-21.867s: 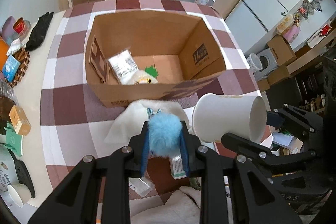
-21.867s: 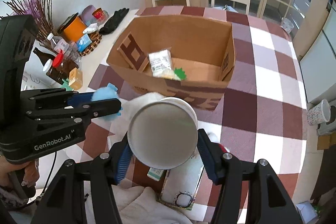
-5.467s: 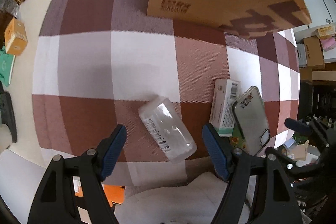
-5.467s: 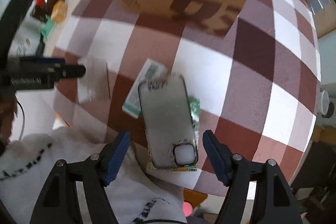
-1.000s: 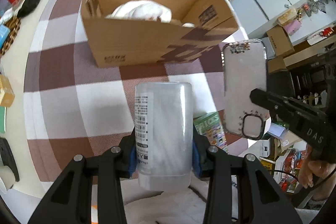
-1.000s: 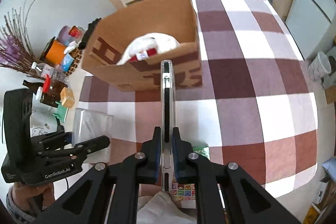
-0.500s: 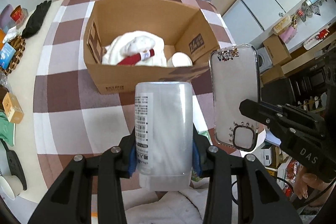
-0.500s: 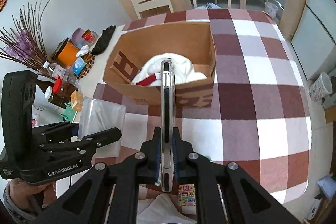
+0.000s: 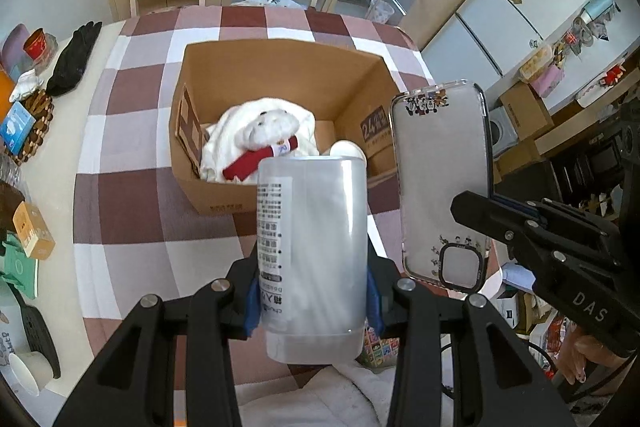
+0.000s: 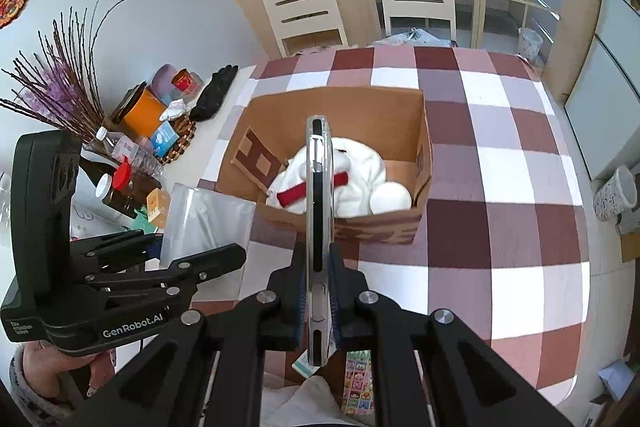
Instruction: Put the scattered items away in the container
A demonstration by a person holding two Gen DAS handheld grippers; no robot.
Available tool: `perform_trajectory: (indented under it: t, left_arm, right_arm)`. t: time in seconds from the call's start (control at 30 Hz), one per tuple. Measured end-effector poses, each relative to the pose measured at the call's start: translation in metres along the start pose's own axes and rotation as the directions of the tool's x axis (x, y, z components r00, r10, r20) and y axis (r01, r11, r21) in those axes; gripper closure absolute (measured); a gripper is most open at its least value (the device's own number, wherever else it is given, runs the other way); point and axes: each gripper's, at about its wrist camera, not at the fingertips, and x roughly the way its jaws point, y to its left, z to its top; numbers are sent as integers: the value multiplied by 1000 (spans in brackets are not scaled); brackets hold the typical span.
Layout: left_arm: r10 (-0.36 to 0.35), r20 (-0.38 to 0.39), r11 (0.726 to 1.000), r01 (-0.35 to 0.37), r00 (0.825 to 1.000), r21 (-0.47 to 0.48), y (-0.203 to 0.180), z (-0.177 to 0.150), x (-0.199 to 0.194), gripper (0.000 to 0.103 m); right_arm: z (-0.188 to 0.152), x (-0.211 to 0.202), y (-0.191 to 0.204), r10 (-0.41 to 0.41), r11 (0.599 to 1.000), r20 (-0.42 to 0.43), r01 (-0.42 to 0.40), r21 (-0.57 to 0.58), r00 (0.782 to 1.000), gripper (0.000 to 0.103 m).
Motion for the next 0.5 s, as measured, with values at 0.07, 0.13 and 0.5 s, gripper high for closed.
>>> perform_trajectory:
  t: [0.07,0.13,0.5]
  left_arm:
    - [2,7,1000,-2,1000,2,1,6,-1,62]
    - [3,11,1000,-3,1000,2,2,12,0,62]
    - [1,20,1000,-1,1000,4,11,54,8,62]
  right_arm:
    - [6,1,0,2,1000,5,-2,1,1000,94]
    - [12,2,1,4,1000,10,-4,1,1000,94]
    - [52,14,-7,-6,999,33,4,36,999,94]
